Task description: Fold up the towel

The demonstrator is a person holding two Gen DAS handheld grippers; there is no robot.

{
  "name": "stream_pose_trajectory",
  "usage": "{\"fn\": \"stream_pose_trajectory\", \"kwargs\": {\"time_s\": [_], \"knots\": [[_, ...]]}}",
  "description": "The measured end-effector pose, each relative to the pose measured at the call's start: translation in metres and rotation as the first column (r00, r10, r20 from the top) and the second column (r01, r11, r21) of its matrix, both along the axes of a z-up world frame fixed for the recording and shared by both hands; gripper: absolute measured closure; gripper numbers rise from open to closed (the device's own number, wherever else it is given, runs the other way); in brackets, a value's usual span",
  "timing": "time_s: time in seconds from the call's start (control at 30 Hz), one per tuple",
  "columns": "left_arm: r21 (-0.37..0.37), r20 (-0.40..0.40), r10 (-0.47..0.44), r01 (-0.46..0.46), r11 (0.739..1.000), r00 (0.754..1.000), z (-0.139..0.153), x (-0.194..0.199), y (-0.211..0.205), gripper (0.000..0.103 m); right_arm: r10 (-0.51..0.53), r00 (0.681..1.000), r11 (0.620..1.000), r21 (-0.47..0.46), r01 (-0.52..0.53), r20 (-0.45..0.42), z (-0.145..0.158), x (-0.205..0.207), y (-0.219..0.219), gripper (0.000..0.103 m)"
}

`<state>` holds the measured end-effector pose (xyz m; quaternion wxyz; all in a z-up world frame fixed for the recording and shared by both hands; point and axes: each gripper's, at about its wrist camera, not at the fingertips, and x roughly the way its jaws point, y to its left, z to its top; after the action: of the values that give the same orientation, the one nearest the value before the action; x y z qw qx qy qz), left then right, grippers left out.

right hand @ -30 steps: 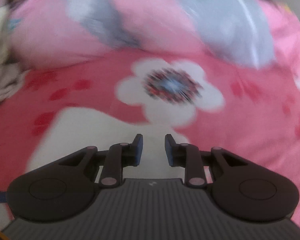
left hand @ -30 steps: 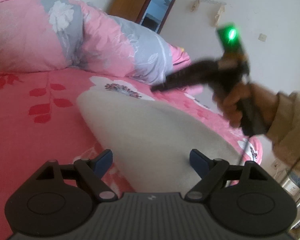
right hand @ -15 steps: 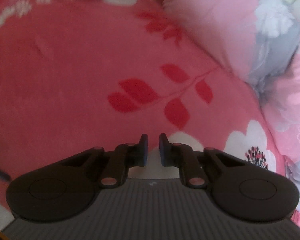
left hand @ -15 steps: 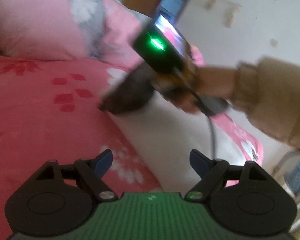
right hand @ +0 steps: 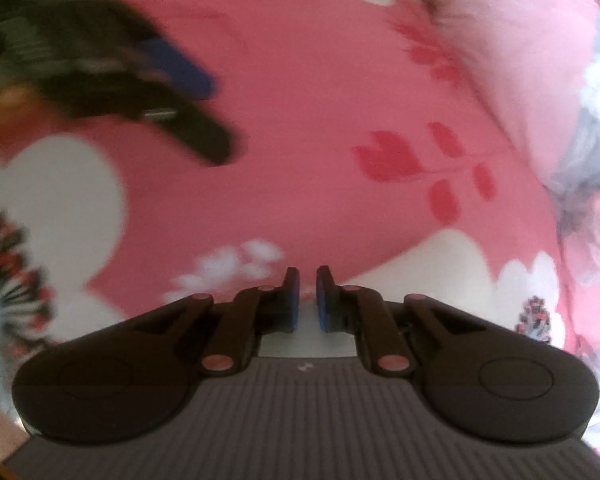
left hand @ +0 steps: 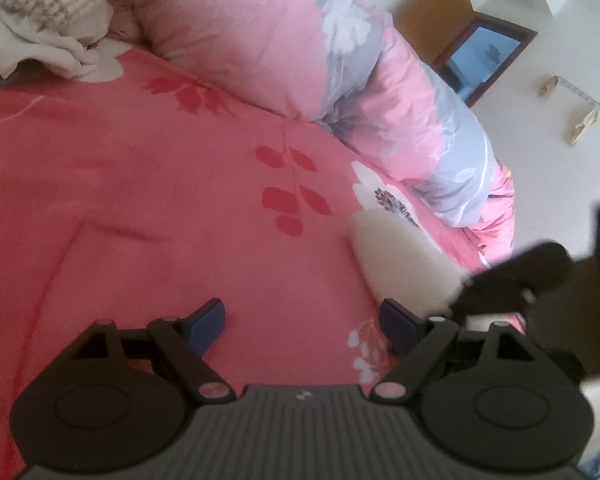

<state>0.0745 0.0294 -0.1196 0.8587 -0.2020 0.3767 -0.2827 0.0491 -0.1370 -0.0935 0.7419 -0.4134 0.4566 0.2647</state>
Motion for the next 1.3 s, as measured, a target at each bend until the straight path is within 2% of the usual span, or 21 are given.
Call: {"fn": "stream_pose_trajectory", "kwargs": {"time_s": [0.2, 0.33, 0.4, 0.53, 0.6, 0.67, 0.73, 0.83, 1.03, 1.17, 1.3], "knots": [[0.018, 0.019, -0.007, 0.007, 1.000, 1.000, -0.002, -0.004, -0.006, 0.018, 0.104, 0.993, 0.993, -0.057, -0.107, -0.058, -0.005, -0.062, 0.016, 0.095], [0.026, 0.023, -0.006, 0.006, 1.000, 1.000, -0.003, -0.006, -0.007, 0.018, 0.168, 0.977, 0.980, -0.088, -0.181, -0.133, -0.004, -0.097, 0.028, 0.097], [0.023, 0.024, -0.004, 0.004, 1.000, 1.000, -0.002, -0.007, -0.007, 0.018, 0.207, 0.971, 0.966, -0.134, -0.223, -0.119, -0.005, -0.107, 0.032, 0.097], [0.017, 0.019, 0.001, -0.001, 1.000, 1.000, -0.003, -0.006, -0.005, 0.018, 0.192, 0.977, 0.975, -0.092, -0.200, -0.090, 0.011, -0.104, 0.038, 0.097], [0.011, 0.013, 0.002, -0.002, 1.000, 1.000, -0.002, -0.005, -0.003, 0.018, 0.213, 0.972, 0.966, -0.127, -0.225, -0.100, 0.006, -0.100, 0.040, 0.097], [0.002, 0.006, 0.003, -0.003, 1.000, 1.000, 0.000, -0.004, -0.001, 0.018, 0.232, 0.965, 0.955, -0.158, -0.249, -0.121, -0.004, -0.092, 0.036, 0.100], [-0.007, -0.001, 0.005, -0.005, 1.000, 1.000, 0.001, -0.003, 0.001, 0.018, 0.230, 0.964, 0.957, -0.149, -0.249, -0.133, -0.005, -0.079, 0.033, 0.102], [-0.017, -0.006, 0.009, -0.009, 1.000, 1.000, 0.003, -0.003, 0.004, 0.018, 0.198, 0.979, 0.962, -0.181, -0.205, -0.054, -0.001, -0.051, 0.027, 0.101], [-0.024, -0.018, 0.009, -0.009, 1.000, 1.000, 0.004, -0.002, 0.007, 0.018, 0.155, 0.987, 0.976, -0.151, -0.159, -0.038, 0.006, 0.007, 0.015, 0.103], [-0.024, -0.023, 0.003, -0.004, 1.000, 1.000, 0.004, 0.000, 0.008, 0.018, 0.138, 0.990, 0.972, -0.193, -0.134, 0.010, -0.002, 0.042, 0.007, 0.103], [-0.017, -0.032, -0.002, 0.002, 1.000, 0.999, 0.002, 0.003, 0.007, 0.018, 0.072, 0.996, 0.976, -0.211, -0.061, 0.047, -0.009, 0.080, -0.014, 0.103]]}}
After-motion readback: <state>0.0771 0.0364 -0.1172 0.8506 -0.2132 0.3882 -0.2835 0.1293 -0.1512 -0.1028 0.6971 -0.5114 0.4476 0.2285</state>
